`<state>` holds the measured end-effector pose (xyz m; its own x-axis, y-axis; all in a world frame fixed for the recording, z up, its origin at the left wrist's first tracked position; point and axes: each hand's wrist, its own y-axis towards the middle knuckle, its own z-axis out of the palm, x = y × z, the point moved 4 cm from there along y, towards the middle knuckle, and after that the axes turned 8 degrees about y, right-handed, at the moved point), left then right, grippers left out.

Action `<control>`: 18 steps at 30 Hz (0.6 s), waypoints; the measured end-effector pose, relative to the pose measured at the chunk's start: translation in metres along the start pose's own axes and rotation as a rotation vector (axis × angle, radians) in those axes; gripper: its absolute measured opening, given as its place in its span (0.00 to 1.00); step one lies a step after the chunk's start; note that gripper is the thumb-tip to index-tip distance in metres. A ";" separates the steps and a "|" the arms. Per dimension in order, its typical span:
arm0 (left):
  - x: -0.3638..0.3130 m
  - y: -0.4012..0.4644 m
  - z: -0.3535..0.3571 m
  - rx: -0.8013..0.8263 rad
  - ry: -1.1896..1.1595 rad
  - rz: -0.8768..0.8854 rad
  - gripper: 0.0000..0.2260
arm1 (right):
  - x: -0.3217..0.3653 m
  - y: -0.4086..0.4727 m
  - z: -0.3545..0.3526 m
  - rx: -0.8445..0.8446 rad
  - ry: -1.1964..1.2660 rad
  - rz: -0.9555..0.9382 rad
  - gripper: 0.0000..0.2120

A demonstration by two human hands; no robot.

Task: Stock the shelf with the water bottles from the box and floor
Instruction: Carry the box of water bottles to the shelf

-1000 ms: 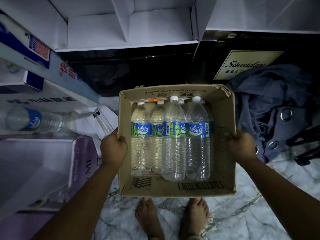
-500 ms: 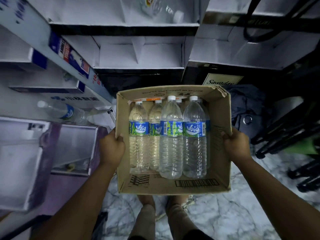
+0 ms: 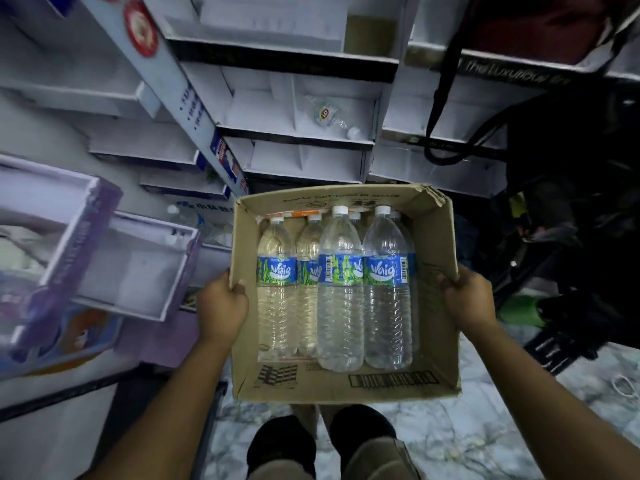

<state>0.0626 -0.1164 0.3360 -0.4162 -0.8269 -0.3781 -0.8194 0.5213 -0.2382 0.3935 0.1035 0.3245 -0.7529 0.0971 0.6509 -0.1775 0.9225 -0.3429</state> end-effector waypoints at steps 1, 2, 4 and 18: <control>0.000 -0.012 -0.012 -0.015 -0.006 -0.006 0.10 | 0.006 -0.008 -0.008 0.006 0.006 -0.010 0.11; 0.001 -0.025 -0.022 -0.032 -0.003 -0.010 0.10 | 0.010 -0.016 -0.016 0.012 0.012 -0.013 0.10; 0.004 -0.049 -0.040 -0.060 -0.009 -0.026 0.08 | 0.017 -0.033 -0.028 0.023 0.012 -0.022 0.10; 0.043 -0.258 -0.095 -0.183 -0.129 -0.268 0.09 | 0.028 -0.140 -0.092 0.159 -0.088 -0.292 0.07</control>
<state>0.2185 -0.3067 0.4659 -0.1329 -0.8897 -0.4369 -0.9547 0.2333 -0.1847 0.4558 0.0112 0.4531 -0.7064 -0.2011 0.6786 -0.4847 0.8362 -0.2566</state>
